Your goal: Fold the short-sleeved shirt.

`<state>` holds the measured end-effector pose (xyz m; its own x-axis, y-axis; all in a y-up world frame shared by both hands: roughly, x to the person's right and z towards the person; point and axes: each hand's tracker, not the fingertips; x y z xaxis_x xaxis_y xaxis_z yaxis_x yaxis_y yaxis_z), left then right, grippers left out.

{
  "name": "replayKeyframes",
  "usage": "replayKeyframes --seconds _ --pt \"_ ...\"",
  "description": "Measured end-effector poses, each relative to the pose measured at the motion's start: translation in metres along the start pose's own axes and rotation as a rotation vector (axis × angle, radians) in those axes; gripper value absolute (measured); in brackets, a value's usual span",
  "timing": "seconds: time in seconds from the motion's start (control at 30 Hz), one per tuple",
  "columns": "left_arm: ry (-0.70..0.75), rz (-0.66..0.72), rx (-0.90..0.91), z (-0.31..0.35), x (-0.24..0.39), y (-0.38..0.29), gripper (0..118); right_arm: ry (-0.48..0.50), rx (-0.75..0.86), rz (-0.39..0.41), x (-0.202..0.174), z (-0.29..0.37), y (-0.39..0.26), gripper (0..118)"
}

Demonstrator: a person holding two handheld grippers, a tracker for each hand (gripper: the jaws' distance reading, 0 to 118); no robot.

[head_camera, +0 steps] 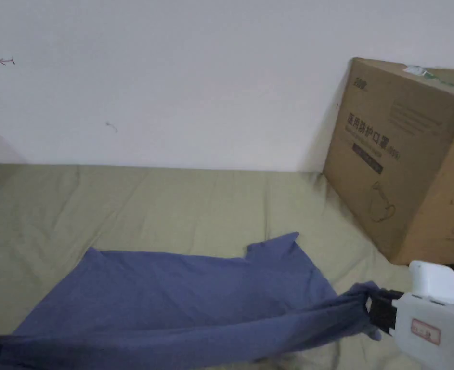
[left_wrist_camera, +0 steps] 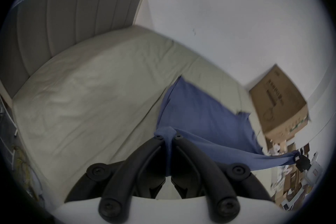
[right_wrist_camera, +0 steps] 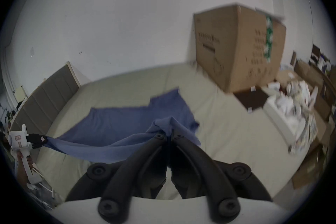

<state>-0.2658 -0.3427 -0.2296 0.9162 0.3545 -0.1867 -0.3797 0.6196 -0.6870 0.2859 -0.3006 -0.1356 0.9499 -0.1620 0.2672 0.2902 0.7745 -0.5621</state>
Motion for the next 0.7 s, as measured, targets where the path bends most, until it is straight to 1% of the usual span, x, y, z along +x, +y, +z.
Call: replayKeyframes --seconds 0.1,0.17,0.33,0.43,0.47,0.53,0.57,0.7 --pt "0.028 -0.031 -0.092 0.004 -0.015 -0.035 3 -0.056 -0.062 -0.028 0.009 0.006 -0.048 1" --pt "0.038 -0.037 -0.113 0.009 -0.024 -0.053 3 -0.078 -0.098 -0.046 0.016 0.012 -0.071 1" --pt "0.032 0.01 -0.187 0.021 -0.053 -0.082 3 -0.11 -0.149 -0.081 0.039 0.032 -0.109 1" --pt "0.044 -0.046 -0.232 0.027 -0.059 -0.098 3 -0.111 -0.214 -0.112 0.052 0.041 -0.129 1" --pt "0.046 -0.068 -0.246 0.027 -0.06 -0.102 3 -0.113 -0.224 -0.11 0.054 0.042 -0.135 1" --pt "0.053 -0.083 -0.267 0.024 -0.06 -0.108 3 -0.138 -0.267 -0.068 0.056 0.04 -0.147 1" --pt "0.058 -0.085 -0.276 0.021 -0.059 -0.109 3 -0.144 -0.282 -0.06 0.056 0.037 -0.15 1" --pt "0.083 -0.101 -0.297 0.008 -0.057 -0.109 3 -0.143 -0.316 -0.059 0.055 0.025 -0.152 1"
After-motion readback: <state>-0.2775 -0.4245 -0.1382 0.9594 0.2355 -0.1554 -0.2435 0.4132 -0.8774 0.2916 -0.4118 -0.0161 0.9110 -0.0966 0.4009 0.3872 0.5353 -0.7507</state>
